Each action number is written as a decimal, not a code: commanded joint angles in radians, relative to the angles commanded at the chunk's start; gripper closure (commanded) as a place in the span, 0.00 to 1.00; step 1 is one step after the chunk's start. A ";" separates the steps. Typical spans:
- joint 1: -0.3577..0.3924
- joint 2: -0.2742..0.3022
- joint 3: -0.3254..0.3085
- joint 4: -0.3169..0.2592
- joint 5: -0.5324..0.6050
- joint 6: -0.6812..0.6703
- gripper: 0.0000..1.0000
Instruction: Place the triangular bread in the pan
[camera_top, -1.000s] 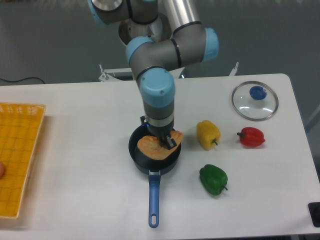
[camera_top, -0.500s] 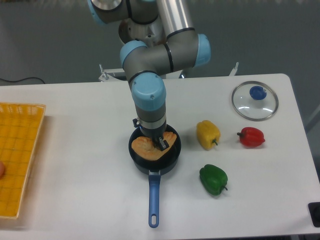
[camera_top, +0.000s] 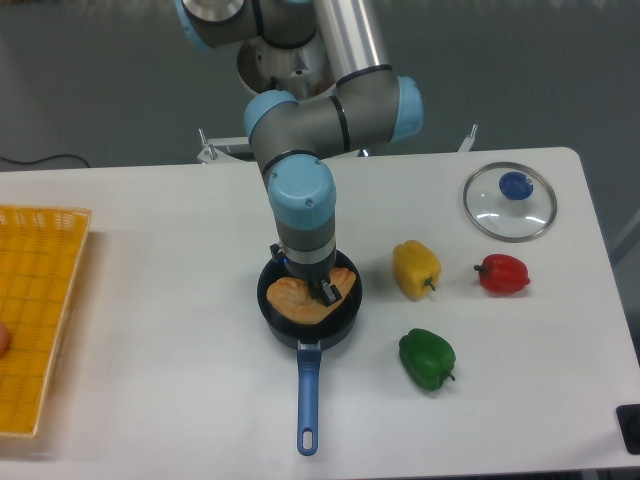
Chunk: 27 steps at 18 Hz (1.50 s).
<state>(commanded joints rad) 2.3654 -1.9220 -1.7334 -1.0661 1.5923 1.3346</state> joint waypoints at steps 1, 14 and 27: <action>0.000 0.000 0.000 0.002 -0.002 0.002 0.65; 0.000 -0.002 0.002 0.002 -0.002 0.003 0.25; 0.055 0.012 0.051 -0.003 -0.006 0.012 0.00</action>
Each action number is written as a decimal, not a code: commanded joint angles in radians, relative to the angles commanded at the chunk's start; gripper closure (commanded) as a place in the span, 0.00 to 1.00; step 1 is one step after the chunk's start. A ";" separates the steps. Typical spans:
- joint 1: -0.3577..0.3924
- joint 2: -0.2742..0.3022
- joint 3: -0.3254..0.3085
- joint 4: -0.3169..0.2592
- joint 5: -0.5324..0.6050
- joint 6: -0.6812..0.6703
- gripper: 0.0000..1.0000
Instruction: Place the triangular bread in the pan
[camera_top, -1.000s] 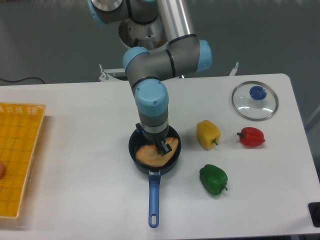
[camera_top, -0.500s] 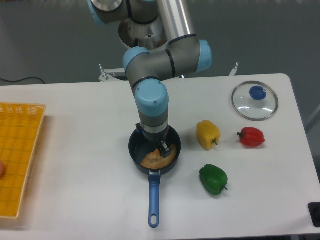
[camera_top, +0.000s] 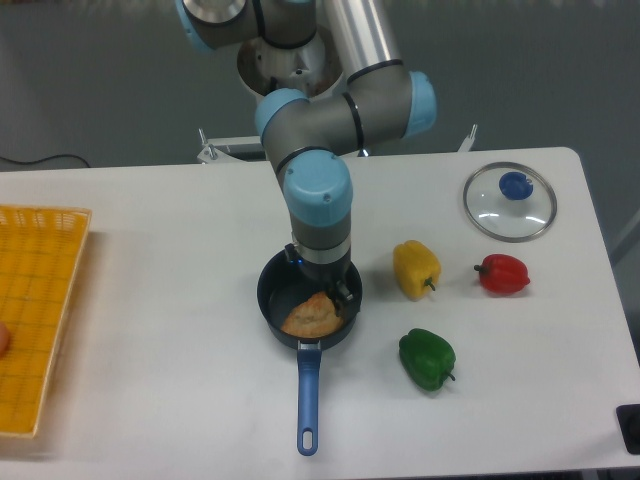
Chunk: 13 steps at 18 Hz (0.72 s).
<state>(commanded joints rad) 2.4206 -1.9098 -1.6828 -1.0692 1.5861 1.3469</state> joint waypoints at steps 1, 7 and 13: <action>0.006 0.000 0.002 0.000 0.000 0.002 0.00; 0.049 0.002 0.089 -0.012 0.006 0.037 0.00; 0.130 0.012 0.132 -0.103 0.009 0.201 0.00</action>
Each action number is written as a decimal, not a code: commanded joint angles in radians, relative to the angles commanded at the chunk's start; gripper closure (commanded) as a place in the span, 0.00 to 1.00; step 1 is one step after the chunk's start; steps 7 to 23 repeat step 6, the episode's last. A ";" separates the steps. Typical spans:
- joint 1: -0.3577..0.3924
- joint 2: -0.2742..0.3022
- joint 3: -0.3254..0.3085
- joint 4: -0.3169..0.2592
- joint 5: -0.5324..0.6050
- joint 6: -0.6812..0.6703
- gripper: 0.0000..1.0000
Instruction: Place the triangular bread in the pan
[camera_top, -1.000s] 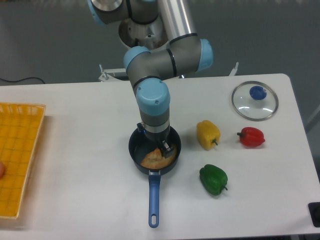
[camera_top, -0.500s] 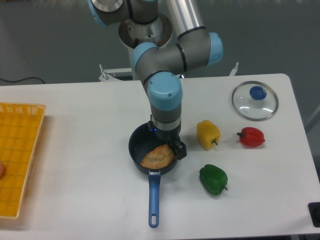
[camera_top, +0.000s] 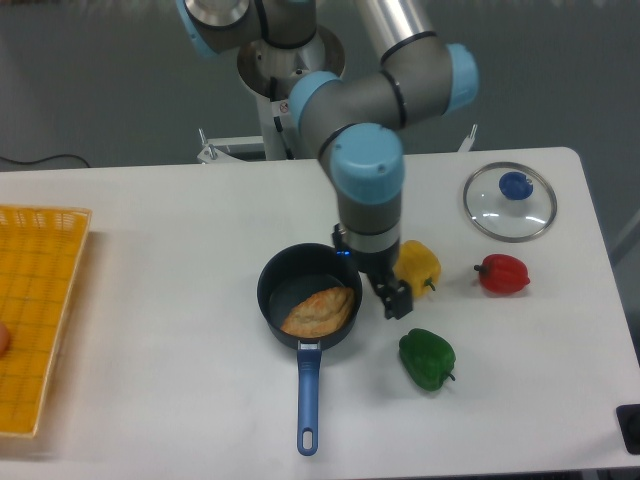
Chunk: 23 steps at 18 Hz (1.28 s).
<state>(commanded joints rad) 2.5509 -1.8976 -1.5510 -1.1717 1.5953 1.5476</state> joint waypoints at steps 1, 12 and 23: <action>0.012 0.000 0.008 -0.014 0.000 0.015 0.00; 0.049 -0.003 0.028 -0.017 -0.003 0.060 0.00; 0.049 -0.003 0.028 -0.017 -0.003 0.060 0.00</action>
